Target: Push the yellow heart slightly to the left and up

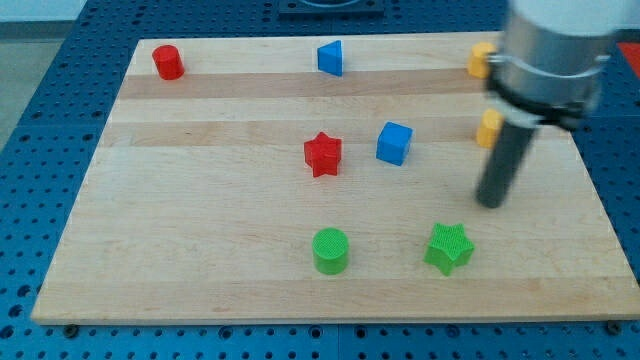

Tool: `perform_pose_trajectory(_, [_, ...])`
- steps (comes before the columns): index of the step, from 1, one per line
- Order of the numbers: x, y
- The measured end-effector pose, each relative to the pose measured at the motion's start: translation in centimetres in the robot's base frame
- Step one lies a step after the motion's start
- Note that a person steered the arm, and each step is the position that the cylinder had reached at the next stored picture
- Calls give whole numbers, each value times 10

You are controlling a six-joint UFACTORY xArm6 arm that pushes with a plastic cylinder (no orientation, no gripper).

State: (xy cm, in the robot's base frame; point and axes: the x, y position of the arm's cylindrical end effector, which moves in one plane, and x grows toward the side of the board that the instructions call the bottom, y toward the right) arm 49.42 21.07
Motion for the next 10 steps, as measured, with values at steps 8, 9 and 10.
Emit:
perform_pose_trajectory(8, [-87, -56])
perform_pose_trajectory(9, [-87, -87])
perform_pose_trajectory(10, [-36, -92])
